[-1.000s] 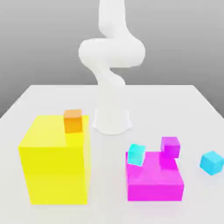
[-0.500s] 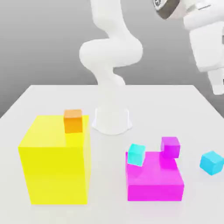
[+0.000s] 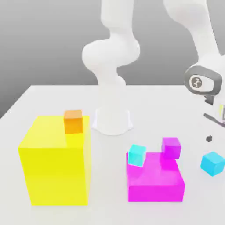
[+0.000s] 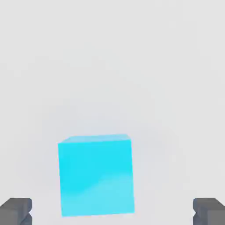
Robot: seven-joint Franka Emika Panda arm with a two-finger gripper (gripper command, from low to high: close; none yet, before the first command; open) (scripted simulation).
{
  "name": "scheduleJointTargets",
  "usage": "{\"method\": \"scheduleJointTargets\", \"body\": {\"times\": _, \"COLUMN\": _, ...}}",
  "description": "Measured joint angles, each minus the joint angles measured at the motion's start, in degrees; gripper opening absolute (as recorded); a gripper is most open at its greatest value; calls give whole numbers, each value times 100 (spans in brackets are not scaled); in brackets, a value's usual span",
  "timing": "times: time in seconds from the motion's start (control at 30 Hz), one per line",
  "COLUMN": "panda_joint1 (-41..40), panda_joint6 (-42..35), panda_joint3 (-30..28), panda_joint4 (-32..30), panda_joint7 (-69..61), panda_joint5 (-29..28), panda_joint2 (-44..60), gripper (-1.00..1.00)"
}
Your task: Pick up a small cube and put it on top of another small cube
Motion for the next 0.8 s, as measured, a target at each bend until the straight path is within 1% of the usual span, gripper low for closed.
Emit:
{"method": "scheduleJointTargets", "body": {"times": 0.07, "panda_joint1": 124, "panda_joint6": 329, "panda_joint3": -146, "panda_joint4": 73, "panda_joint7": 91, "panda_joint5": -139, "panda_joint2": 414, "gripper": 0}}
{"method": "scheduleJointTargets", "body": {"times": 0.1, "panda_joint1": 175, "panda_joint6": 464, "panda_joint3": -205, "panda_joint4": 103, "panda_joint7": 123, "panda_joint5": -182, "panda_joint2": 581, "gripper": -100}}
{"method": "scheduleJointTargets", "body": {"times": 0.33, "panda_joint1": 185, "panda_joint6": 470, "panda_joint3": -215, "panda_joint4": 107, "panda_joint7": 130, "panda_joint5": -194, "panda_joint2": 603, "gripper": -100}}
{"method": "scheduleJointTargets", "body": {"times": 0.43, "panda_joint1": 76, "panda_joint6": 73, "panda_joint3": -67, "panda_joint4": 11, "panda_joint7": 0, "panda_joint5": -24, "panda_joint2": 106, "gripper": -100}}
{"method": "scheduleJointTargets", "body": {"times": 0.53, "panda_joint1": -23, "panda_joint6": -396, "panda_joint3": 58, "panda_joint4": -127, "panda_joint7": -194, "panda_joint5": 295, "panda_joint2": -501, "gripper": -100}}
{"method": "scheduleJointTargets", "body": {"times": 0.67, "panda_joint1": -241, "panda_joint6": -884, "panda_joint3": 0, "panda_joint4": -464, "panda_joint7": -230, "panda_joint5": 868, "panda_joint2": -1322, "gripper": -100}}
{"method": "scheduleJointTargets", "body": {"times": 0.8, "panda_joint1": -422, "panda_joint6": -1364, "panda_joint3": -146, "panda_joint4": -816, "panda_joint7": 1, "panda_joint5": 1123, "panda_joint2": -2150, "gripper": -100}}
